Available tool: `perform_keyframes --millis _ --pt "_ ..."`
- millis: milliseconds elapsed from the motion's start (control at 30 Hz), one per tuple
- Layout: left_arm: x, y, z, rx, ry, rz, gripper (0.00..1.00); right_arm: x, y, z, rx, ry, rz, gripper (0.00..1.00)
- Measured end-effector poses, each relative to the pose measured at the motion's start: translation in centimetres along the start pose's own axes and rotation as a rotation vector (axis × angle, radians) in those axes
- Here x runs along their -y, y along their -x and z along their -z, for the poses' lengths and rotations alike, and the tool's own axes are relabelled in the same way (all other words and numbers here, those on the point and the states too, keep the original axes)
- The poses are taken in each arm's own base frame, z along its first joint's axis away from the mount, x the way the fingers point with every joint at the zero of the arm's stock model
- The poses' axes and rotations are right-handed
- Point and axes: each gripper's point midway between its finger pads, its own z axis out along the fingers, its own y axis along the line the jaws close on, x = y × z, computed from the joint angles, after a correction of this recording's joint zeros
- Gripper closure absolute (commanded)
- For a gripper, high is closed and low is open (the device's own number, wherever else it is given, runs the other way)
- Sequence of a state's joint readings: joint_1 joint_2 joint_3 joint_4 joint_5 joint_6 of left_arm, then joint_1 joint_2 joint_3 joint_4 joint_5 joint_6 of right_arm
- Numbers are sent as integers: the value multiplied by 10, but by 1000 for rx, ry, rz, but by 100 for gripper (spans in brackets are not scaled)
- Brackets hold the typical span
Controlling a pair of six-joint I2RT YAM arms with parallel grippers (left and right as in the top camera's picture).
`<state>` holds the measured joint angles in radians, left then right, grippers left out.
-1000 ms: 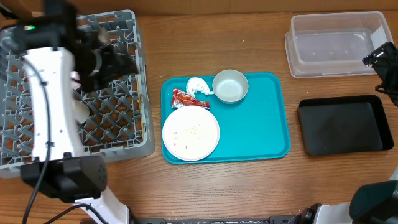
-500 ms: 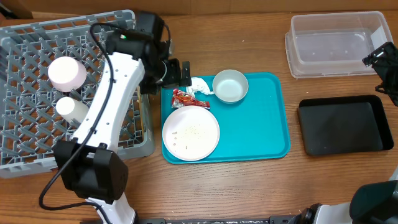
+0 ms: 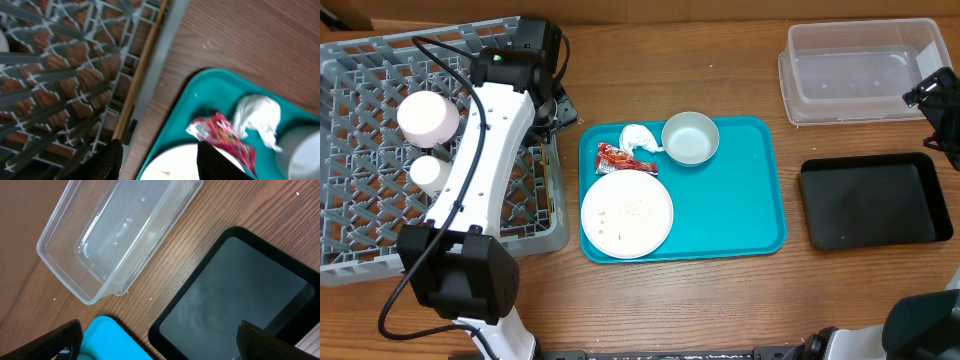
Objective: Sort waste into correct bins and load items into the dishwasher
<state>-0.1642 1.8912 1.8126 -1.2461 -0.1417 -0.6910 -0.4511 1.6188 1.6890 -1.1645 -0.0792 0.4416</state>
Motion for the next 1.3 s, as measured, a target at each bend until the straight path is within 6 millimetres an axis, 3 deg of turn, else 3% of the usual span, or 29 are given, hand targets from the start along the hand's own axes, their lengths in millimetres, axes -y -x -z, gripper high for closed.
perform_keyframes --millis 100,333,500,600,733,1033,1300 --pt "-5 4 -9 21 56 19 50 0 0 0 0 0 0 1" --pt "-13 1 -57 -23 183 15 50 0 0 0 1 0 0 0" --pt "-13 -2 -79 -45 214 9 49 0 0 0 1 0 0 0" --pt "-10 2 -82 -32 202 12 54 0 0 0 0 0 0 0" --pt "-5 7 -83 -15 181 -24 76 0 0 0 0 0 0 0" --pt "-6 10 -83 -23 173 -110 64 0 0 0 0 0 0 0" --pt "-8 9 -89 -56 148 -116 65 0 0 0 0 0 -1 0"
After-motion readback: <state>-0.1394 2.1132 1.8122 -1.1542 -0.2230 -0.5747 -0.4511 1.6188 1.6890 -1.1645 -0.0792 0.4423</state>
